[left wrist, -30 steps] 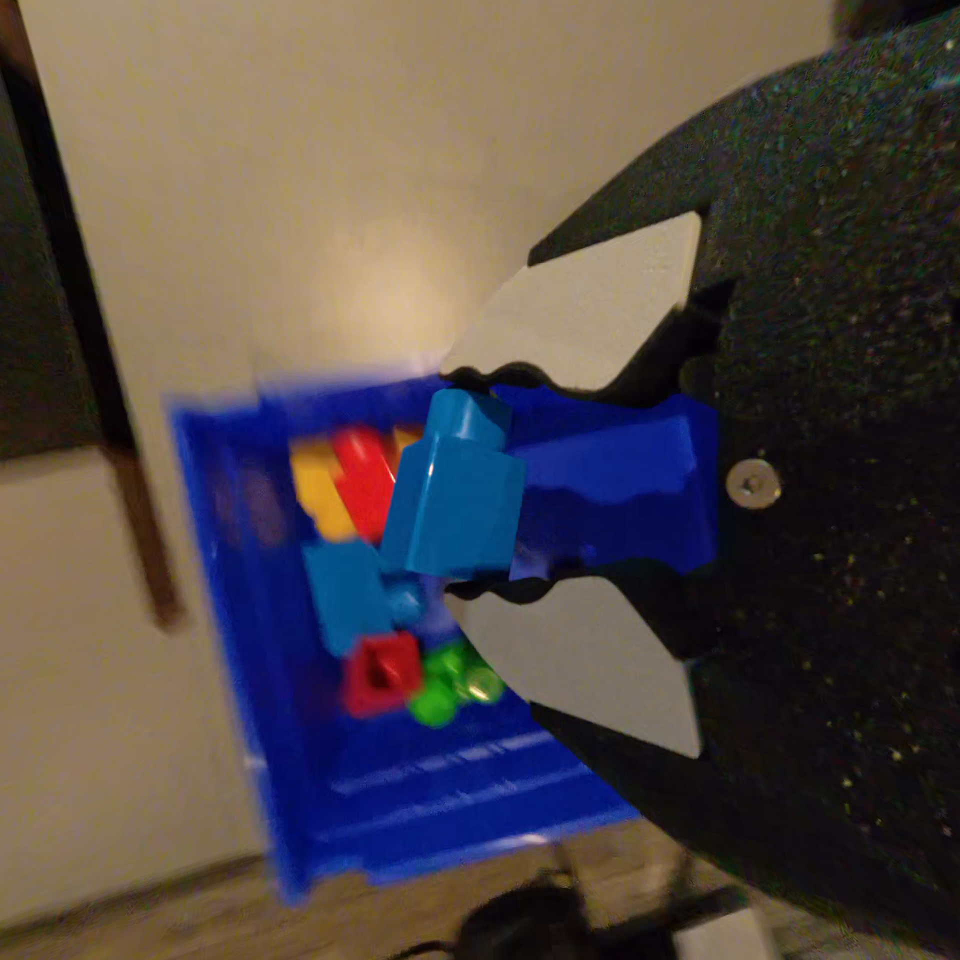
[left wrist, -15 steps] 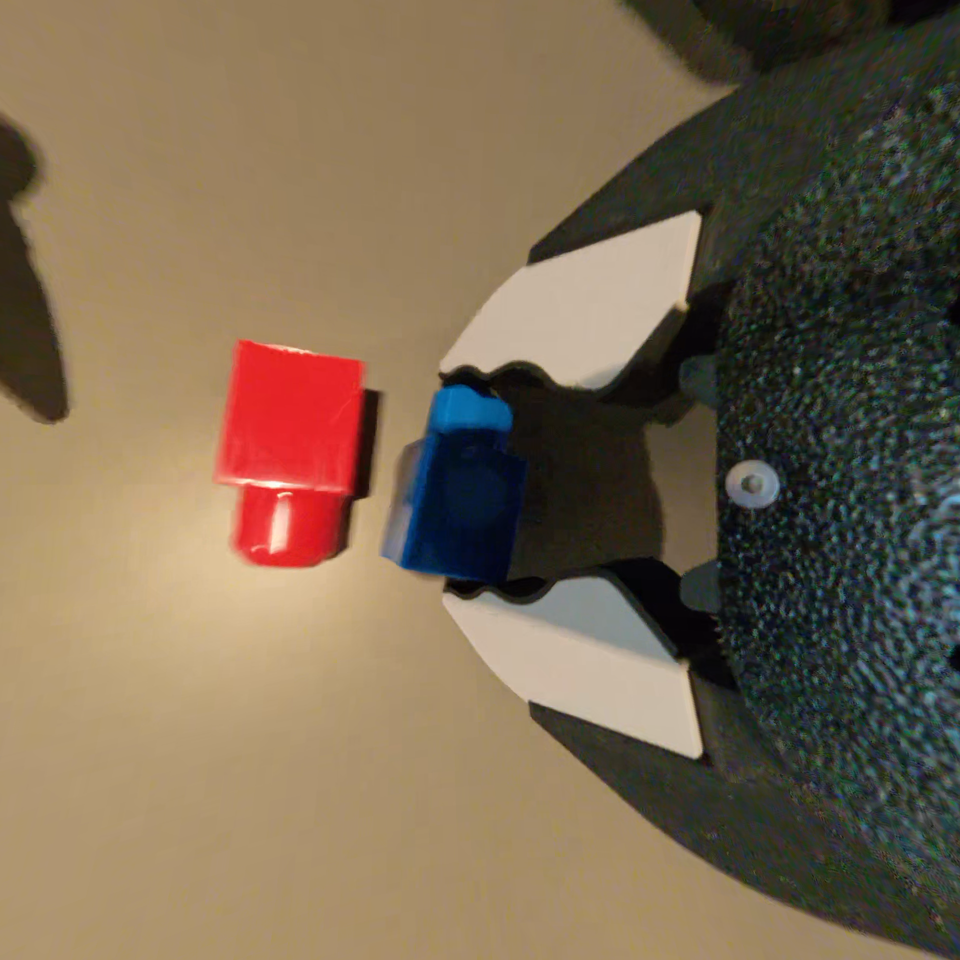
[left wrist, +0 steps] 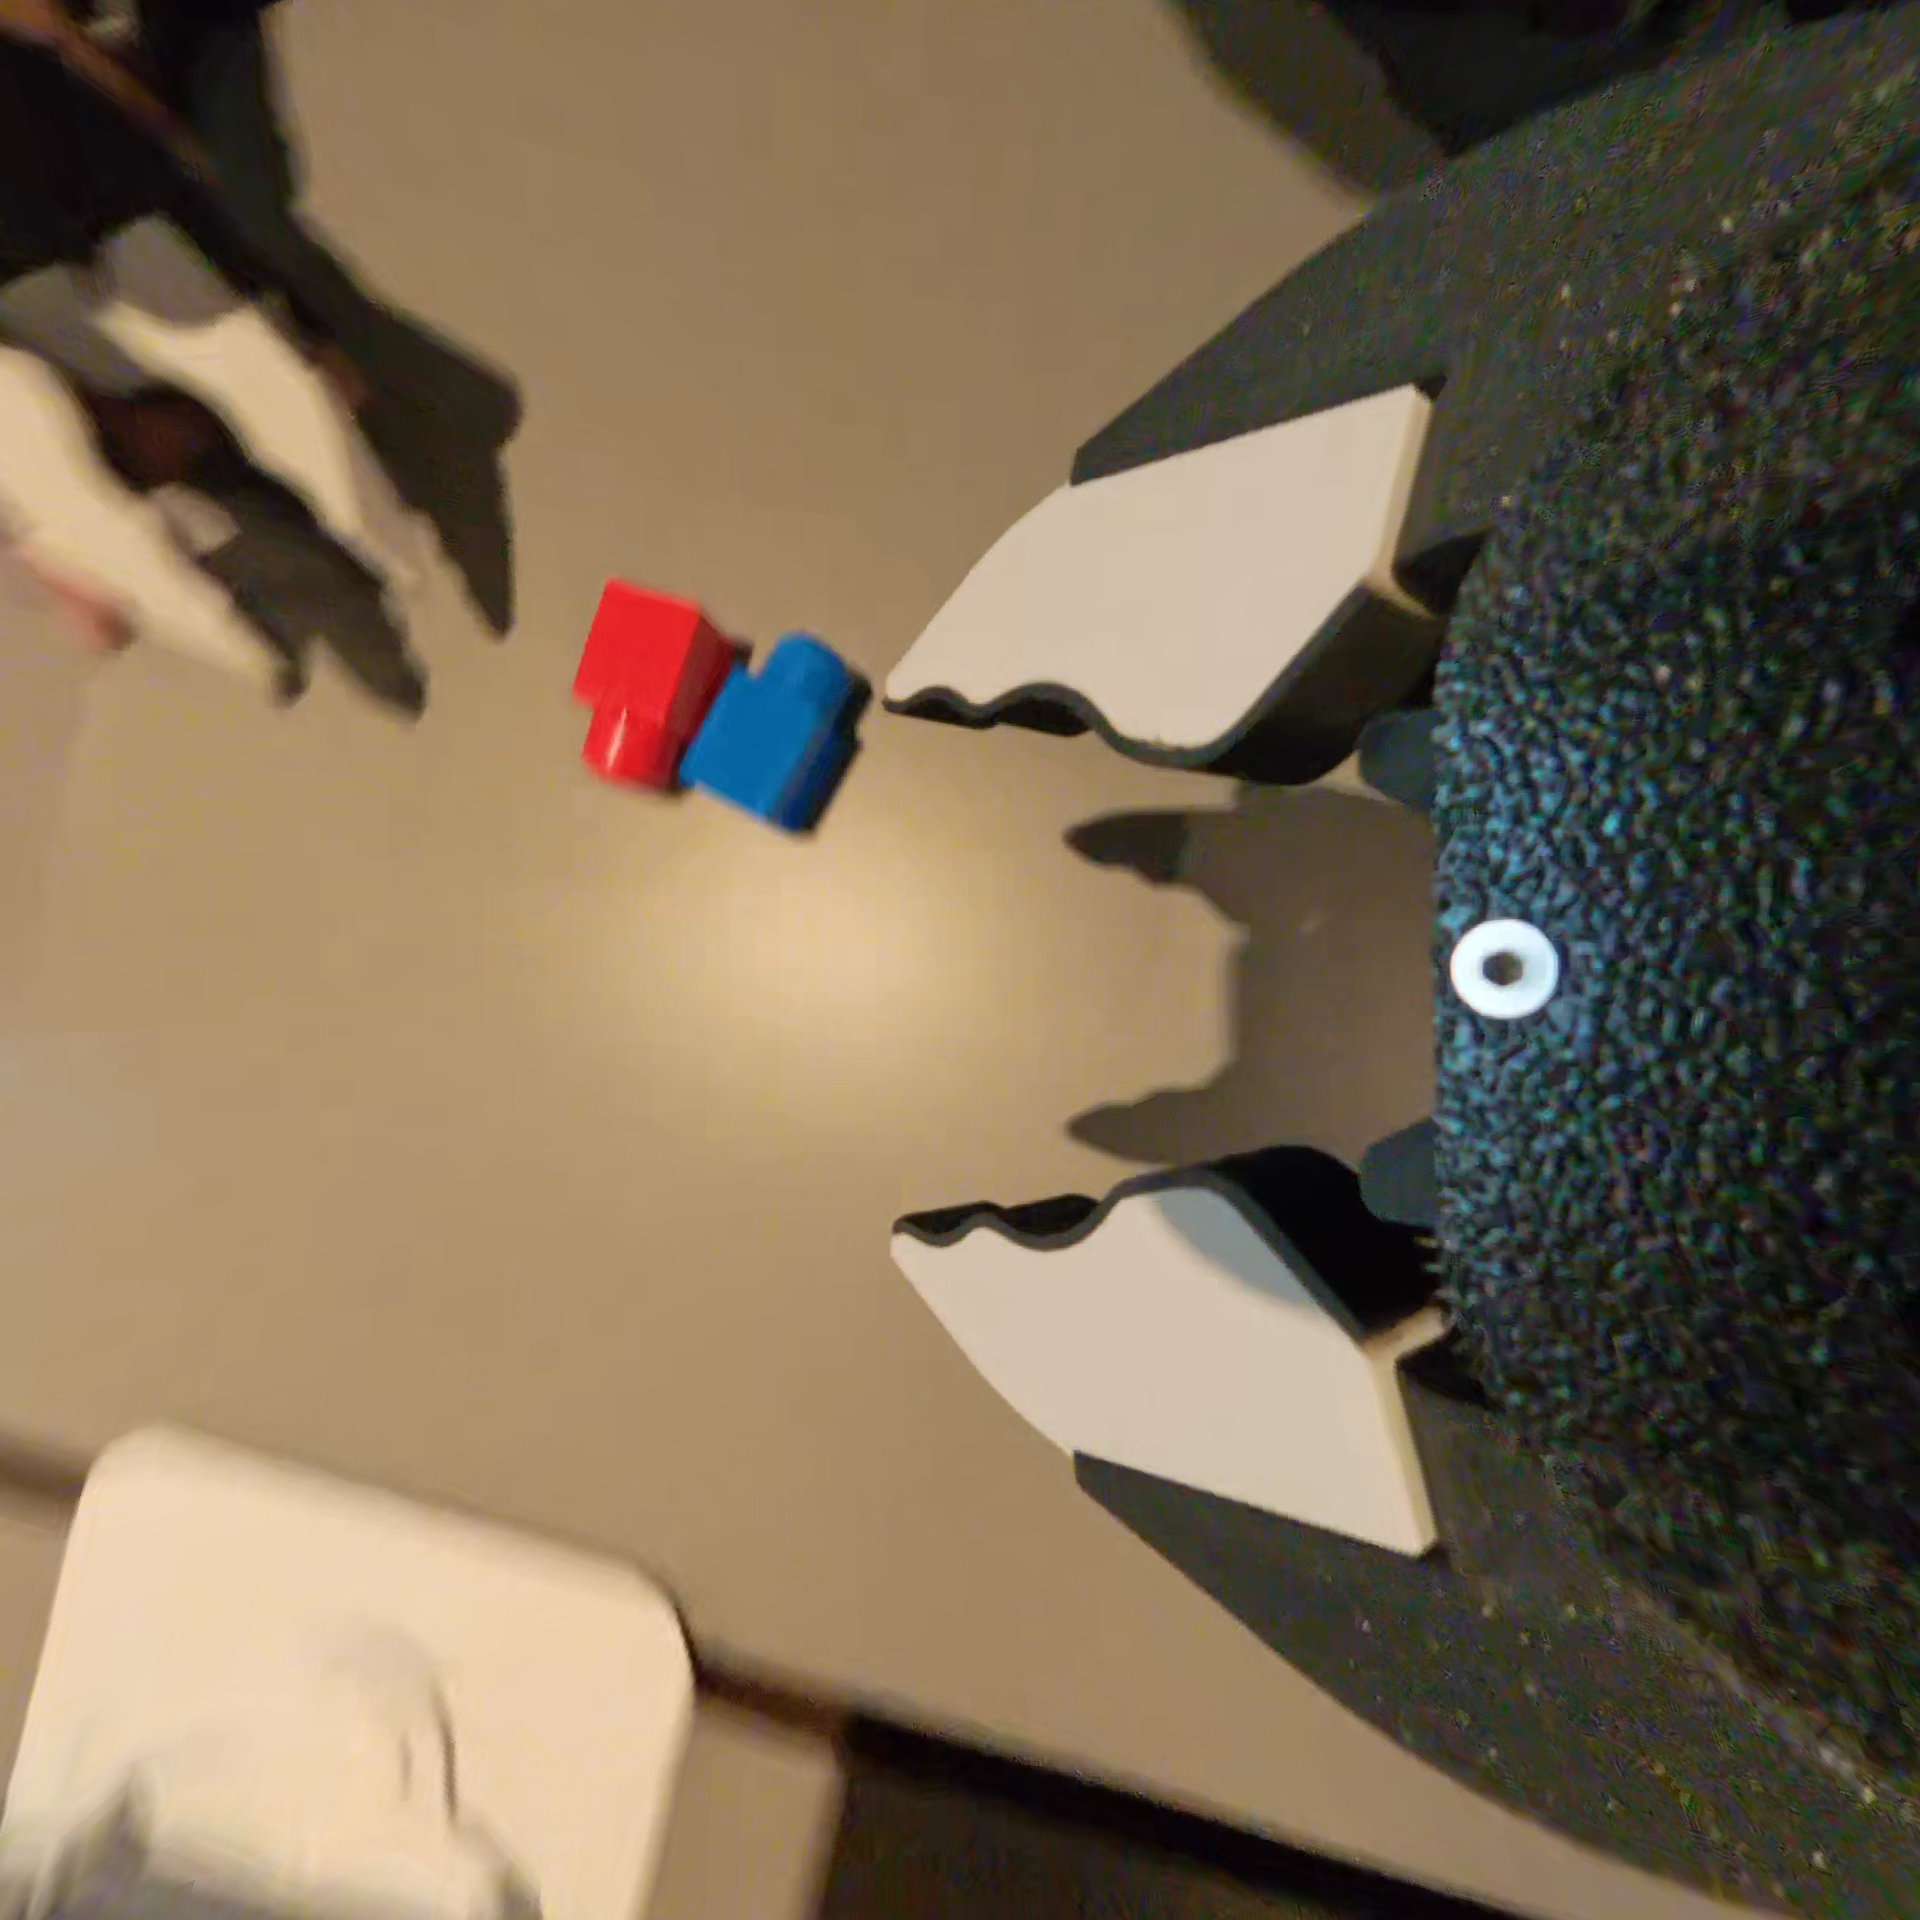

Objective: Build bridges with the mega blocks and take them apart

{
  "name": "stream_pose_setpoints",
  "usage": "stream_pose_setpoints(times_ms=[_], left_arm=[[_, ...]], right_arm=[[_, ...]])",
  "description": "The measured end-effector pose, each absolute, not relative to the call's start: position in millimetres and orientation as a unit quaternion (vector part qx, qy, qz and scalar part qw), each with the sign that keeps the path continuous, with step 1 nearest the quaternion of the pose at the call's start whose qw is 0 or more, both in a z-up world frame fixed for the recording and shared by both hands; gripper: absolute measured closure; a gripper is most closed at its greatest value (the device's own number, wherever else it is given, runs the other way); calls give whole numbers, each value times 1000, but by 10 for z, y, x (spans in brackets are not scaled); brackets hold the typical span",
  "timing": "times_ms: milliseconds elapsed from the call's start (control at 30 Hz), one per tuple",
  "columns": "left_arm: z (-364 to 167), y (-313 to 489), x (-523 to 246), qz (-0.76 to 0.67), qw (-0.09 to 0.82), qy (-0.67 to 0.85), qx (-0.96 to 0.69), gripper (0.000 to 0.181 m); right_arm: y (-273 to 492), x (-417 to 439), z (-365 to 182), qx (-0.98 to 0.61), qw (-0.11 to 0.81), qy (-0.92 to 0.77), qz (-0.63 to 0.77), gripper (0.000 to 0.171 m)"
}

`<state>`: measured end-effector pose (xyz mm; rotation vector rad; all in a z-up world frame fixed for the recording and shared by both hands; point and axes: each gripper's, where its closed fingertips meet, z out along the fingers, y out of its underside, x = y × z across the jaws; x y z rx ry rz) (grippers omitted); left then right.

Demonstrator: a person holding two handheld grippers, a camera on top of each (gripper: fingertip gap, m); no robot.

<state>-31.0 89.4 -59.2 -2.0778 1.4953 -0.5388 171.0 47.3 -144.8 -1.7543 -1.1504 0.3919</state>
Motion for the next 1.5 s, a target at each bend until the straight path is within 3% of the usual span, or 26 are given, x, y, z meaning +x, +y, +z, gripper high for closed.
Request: stream_pose_setpoints(times_ms=[100, 200, 300, 433, 600, 833, 1000, 1067, 1167, 1333, 1500], left_arm=[[-48, 1351, -1377, -149, 376, 418, -813, 99], [120, 1609, -2757, -60, 447, 256, -855, 106], [-261, 1558, -3883, -16, 409, 123, -904, 114], [-843, 1471, -4616, -12, 348, 0, -937, 128], [-1351, 1376, -4865, 26, 254, -51, -965, 134], [-1532, 1262, -4992, 95, 192, -67, -974, 146], [-1762, 1222, -4947, 92, 147, -62, -983, 134], [-1786, 1271, -4923, 73, 167, -64, -981, 144], [-1788, 1229, -4941, 75, 160, -64, -982, 145], [-1521, 1102, -4843, 62, 158, -74, -983, 146], [-664, 1055, -4424, 80, 246, -9, -966, 146]], right_arm=[[471, 1708, -1450, -720, 482, -473, 160, 133], [477, 1708, -1459, -722, 480, -472, 160, 133], [492, 1716, -1462, -726, 477, -467, 163, 133], [515, 1726, -1466, -732, 475, -461, 162, 133], [519, 1726, -1476, -733, 475, -462, 156, 133], [508, 1716, -1485, -731, 474, -467, 154, 133], [501, 1710, -1485, -729, 474, -469, 154, 133], [498, 1708, -1482, -728, 475, -470, 153, 133], [494, 1705, -1483, -726, 476, -472, 151, 133], [480, 1699, -1481, -723, 478, -476, 149, 133], [468, 1681, -1484, -719, 477, -483, 150, 133]])
